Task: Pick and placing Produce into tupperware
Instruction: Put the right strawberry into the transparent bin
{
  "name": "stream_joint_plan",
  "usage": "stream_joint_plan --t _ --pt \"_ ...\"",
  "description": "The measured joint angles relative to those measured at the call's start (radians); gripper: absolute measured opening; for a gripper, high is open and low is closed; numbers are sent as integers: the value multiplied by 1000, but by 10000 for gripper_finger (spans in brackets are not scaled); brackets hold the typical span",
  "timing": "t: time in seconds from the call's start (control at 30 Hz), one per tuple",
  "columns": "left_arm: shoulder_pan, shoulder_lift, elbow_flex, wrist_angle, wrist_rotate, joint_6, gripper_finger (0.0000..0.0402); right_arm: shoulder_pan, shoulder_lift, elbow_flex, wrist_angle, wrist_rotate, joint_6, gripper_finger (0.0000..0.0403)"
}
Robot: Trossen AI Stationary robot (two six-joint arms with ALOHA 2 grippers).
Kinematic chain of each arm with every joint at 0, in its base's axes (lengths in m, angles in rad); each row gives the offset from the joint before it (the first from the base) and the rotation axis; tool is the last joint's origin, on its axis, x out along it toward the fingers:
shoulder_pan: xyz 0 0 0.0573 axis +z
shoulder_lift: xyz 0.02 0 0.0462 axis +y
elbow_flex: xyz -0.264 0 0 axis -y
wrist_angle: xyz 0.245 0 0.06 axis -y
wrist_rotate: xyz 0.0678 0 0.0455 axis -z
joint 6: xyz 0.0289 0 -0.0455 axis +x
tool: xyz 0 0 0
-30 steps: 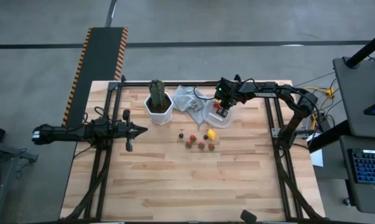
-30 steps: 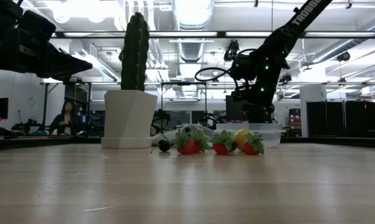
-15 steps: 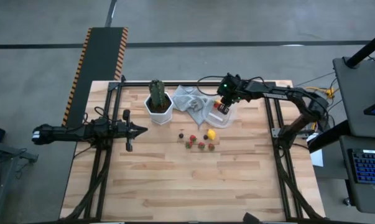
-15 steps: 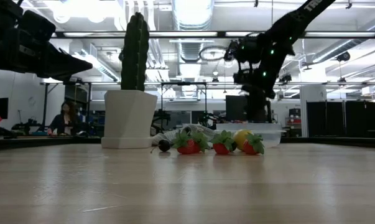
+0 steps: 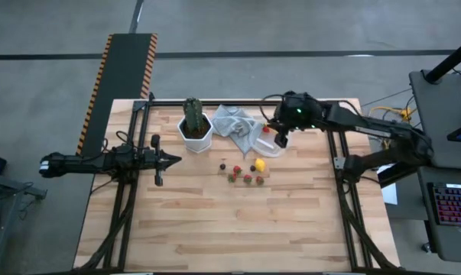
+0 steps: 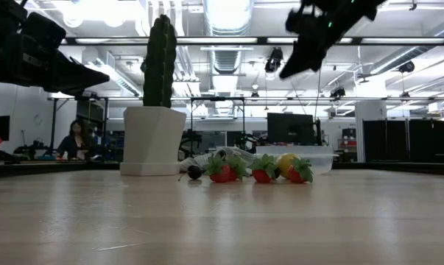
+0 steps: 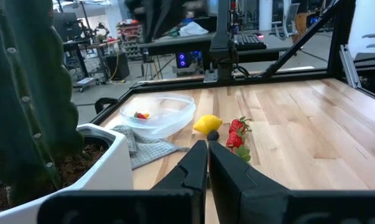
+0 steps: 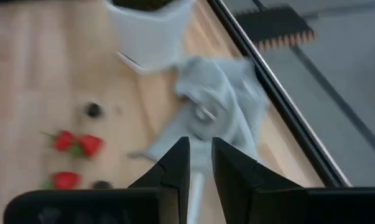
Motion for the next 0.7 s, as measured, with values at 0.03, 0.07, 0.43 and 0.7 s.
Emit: stream_joint_plan --t 0.03,0.07,0.43,0.7 --pt "0 0 0 0 0 0 0 22 -20 0 2 -1 2 59" --pt "0 0 0 0 0 0 0 45 -38 0 4 -1 7 59" --pt "0 0 0 0 0 0 0 269 -158 0 5 0 8 61" --pt "0 0 0 0 0 0 0 328 -136 0 -1 4 -17 57"
